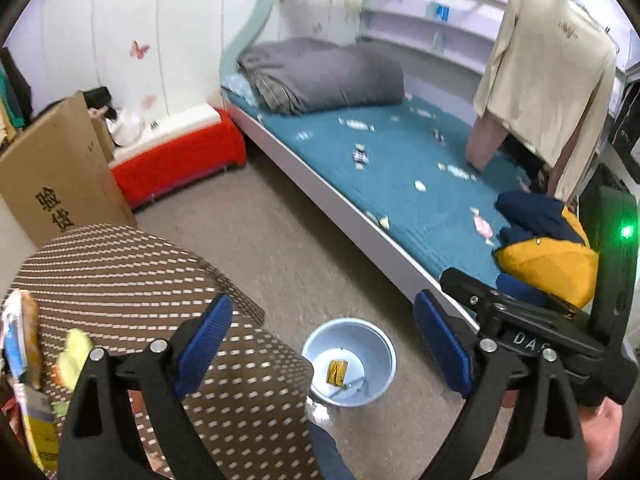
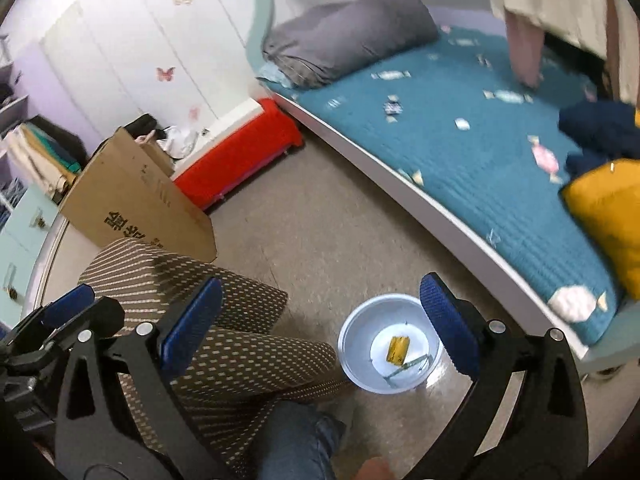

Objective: Collect trash
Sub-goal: 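Move both tools back over the table toward the green toy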

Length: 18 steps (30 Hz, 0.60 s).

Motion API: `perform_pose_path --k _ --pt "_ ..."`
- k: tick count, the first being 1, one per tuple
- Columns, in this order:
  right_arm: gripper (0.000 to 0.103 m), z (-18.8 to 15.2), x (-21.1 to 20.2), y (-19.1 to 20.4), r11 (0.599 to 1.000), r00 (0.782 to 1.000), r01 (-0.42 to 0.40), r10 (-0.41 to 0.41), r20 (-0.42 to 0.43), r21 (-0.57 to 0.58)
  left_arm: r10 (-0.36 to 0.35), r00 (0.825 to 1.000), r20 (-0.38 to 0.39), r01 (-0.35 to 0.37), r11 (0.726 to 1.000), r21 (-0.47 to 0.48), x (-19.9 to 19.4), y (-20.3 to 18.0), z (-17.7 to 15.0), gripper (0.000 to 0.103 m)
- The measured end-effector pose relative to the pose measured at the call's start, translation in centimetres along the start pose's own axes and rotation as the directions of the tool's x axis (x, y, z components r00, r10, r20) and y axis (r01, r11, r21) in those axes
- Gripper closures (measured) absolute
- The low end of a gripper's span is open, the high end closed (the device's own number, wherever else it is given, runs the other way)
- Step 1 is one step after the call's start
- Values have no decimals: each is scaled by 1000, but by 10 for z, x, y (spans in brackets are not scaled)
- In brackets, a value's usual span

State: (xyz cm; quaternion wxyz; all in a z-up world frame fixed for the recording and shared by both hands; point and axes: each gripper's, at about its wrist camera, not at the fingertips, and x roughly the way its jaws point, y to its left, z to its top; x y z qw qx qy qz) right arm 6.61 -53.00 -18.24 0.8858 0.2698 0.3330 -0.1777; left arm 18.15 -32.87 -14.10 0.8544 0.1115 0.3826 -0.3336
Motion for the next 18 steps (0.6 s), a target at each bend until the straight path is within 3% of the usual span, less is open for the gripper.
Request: perform_pose_path --k 7,18 --pt "6 6 -40 65 991 996 -64 70 46 -119 27 993 116 -21 998 -59 -64 33 -6 11" --pt "6 -7 -73 161 951 981 -158 183 71 -266 151 960 237 -117 981 -152 -149 98 -33 11"
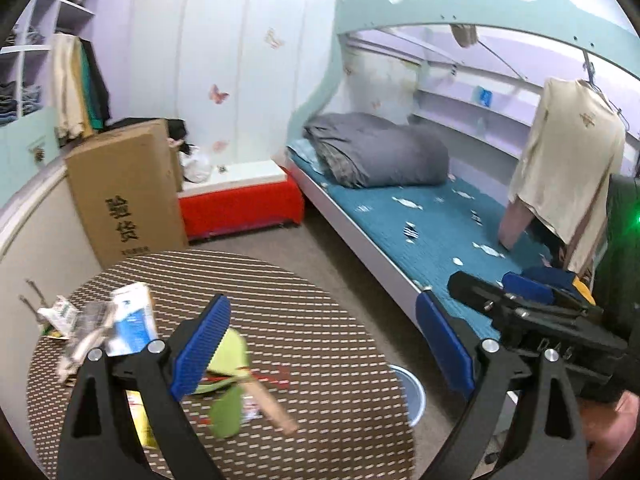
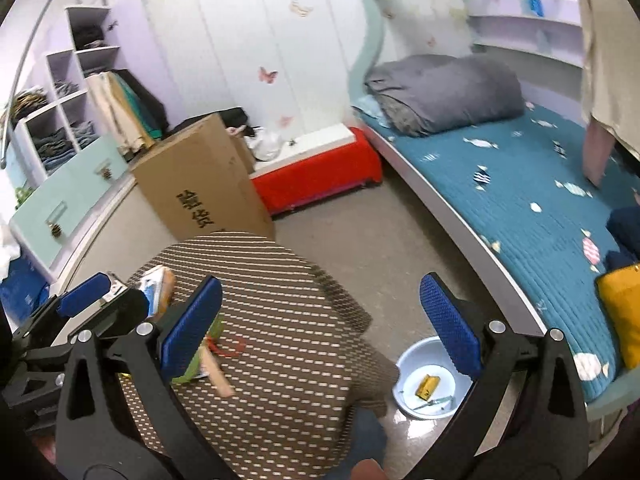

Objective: Collect trash
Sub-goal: 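Move both tools back over the table toward the green toy, then grasp the green toy's tan strap with the right tool while the left grasps the milk carton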

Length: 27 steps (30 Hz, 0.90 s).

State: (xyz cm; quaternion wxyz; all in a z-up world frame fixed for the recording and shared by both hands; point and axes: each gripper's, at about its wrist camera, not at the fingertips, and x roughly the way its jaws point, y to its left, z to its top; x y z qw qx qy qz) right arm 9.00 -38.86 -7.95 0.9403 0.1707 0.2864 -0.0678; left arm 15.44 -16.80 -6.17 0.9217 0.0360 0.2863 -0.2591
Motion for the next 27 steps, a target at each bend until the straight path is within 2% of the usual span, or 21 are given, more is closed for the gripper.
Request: perform_pose_path --k 6,10,17,22,27 --pt "6 -3 3 48 996 999 -34 33 -12 -81 88 995 45 -87 996 -27 -32 47 -17 11" --pt "6 -19 22 79 988 997 -58 49 -65 -141 138 990 39 -135 989 -66 -47 83 -35 11" --pt "6 -50 62 113 975 982 -97 61 -177 -198 206 979 4 -204 973 -105 -62 127 -65 11" --pt "6 -72 102 131 965 964 -107 43 -262 -238 222 975 -27 -224 966 -131 -69 148 -93 11" --pt "6 -89 140 140 962 947 -107 21 -321 -252 217 970 -106 -232 958 -167 -63 162 -125 11"
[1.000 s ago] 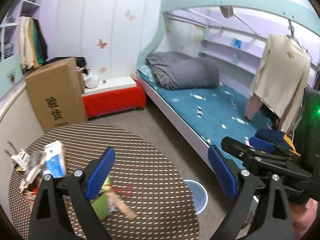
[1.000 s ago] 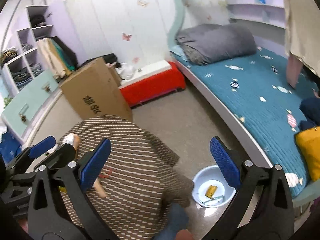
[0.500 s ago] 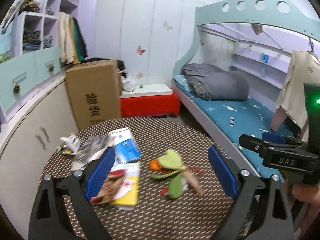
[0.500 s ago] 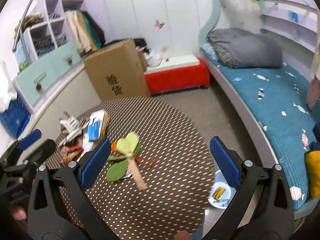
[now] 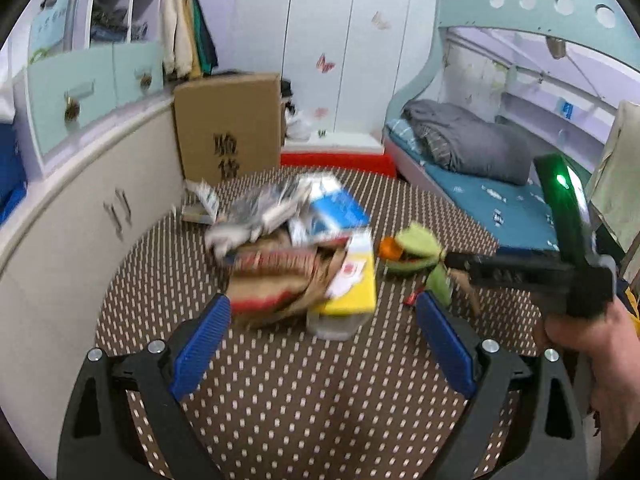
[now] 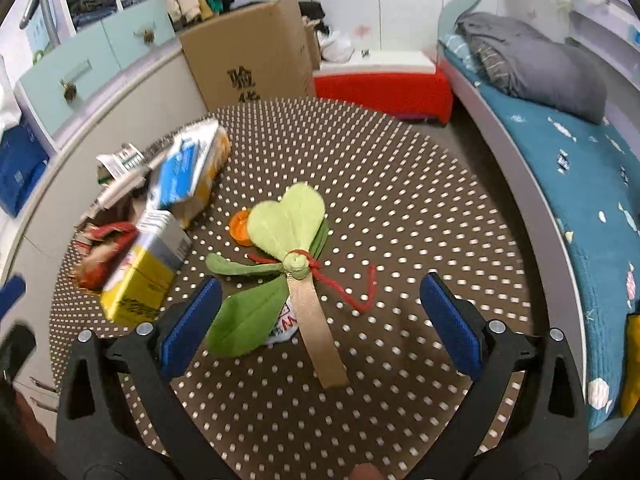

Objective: Collect trash
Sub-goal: 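Grasp the green toy's tan strap with the right tool while the left grasps the milk carton, then carry the green toy and milk carton to the blue basin and release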

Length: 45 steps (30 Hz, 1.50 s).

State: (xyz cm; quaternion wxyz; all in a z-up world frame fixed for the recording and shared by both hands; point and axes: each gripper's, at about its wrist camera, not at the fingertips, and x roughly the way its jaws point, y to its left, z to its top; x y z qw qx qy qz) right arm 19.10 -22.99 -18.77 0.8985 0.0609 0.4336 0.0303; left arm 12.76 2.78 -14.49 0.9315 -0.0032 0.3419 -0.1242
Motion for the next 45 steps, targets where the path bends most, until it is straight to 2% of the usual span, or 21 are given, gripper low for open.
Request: perform_pose_path --k 2,3,4,5,6,7,8,10,21,23,24,25,26,36,45 --pt "7 1 10 2 1000 1000 1 -1 -10 -3 -3 1000 -31 3 1000 -10 8 2 -9 11" --pt "13 1 15 3 1000 1000 1 -1 -14 -9 -8 999 -43 8 1000 -14 13 2 -13 11" --pt "27 2 21 7 1000 1000 1 -2 -22 -24 -12 999 -51 11 1000 -16 16 1 -16 11" --pt "35 1 25 7 999 1000 2 -3 -30 -32 -17 998 -62 16 1000 -20 23 0 -19 11" --pt "54 1 31 8 999 999 3 -5 -42 -39 -22 997 -74 20 999 -26 29 -1 -20 11" --pt "65 0 33 9 999 999 9 -10 -40 -45 -21 997 -80 18 999 -30 35 -2 -22 11" --pt "73 0 33 10 999 999 12 -13 -31 -51 -17 996 -86 14 999 -32 42 -3 -23 11" --pt "81 -2 31 7 999 999 -29 27 -35 -32 -5 996 -95 2 999 -33 52 -7 -22 11" --pt "82 -14 4 -20 998 998 -58 58 0 -24 4 996 -92 -10 998 -68 87 -16 -8 14" --pt "82 -13 2 -24 998 998 -60 60 -3 -18 -4 996 -91 -2 998 -68 91 -18 -4 28" --pt "82 -12 2 -28 998 998 -65 65 -5 -14 -9 995 -100 2 998 -68 94 -18 -2 42" --pt "82 -12 2 -30 997 997 -72 72 -8 -8 -9 994 -113 1 998 -70 98 -18 -2 47" --pt "82 -13 2 -32 997 997 -76 76 -9 -4 -17 993 -117 8 997 -77 99 -18 -1 48" --pt "83 -14 -15 -44 992 992 -122 122 22 22 -76 993 -90 67 994 -90 80 -26 -6 51" --pt "83 -11 -41 -58 989 987 -145 143 80 32 -112 994 -14 110 990 -85 54 -38 10 52"
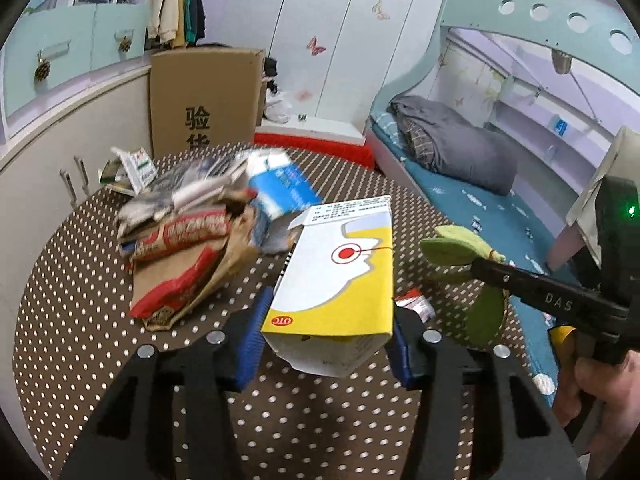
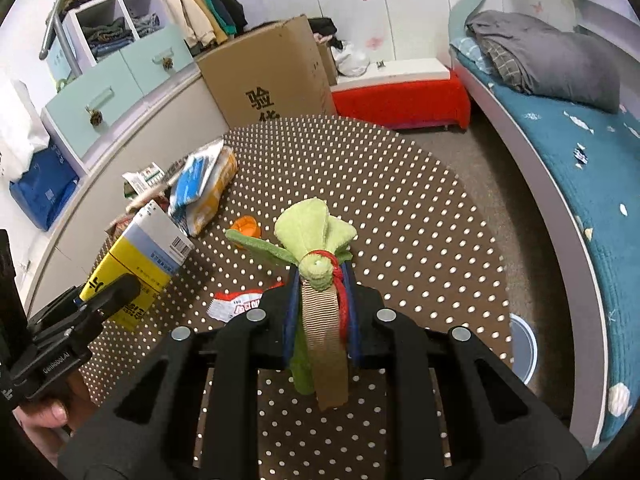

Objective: Collect trash
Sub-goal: 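Carry the green toy and milk carton to the blue basin and release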

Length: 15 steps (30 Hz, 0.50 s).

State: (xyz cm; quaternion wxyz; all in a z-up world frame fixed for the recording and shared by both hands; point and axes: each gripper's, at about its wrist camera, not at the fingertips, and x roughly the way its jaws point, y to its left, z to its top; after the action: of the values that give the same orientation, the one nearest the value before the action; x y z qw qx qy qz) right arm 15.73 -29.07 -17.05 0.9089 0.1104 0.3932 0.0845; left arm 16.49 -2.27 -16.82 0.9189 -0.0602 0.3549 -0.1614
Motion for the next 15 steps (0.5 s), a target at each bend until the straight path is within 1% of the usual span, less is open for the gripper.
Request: perform_pose_path --k 6,9,12,15 --pt "83 14 -31 -10 1000 997 -19 18 72 14 -45 998 40 44 999 30 -9 -24 26 53" --pt "83 23 -52 -20 1000 993 -22 19 119 22 -81 995 50 79 996 46 -8 -41 41 53" --pt "83 33 -79 -35 999 984 -18 10 175 40 -130 990 56 126 989 74 -5 -67 57 53" --pt "83 41 -108 -60 997 973 13 -30 229 74 -189 981 45 184 978 102 -1 -95 66 53"
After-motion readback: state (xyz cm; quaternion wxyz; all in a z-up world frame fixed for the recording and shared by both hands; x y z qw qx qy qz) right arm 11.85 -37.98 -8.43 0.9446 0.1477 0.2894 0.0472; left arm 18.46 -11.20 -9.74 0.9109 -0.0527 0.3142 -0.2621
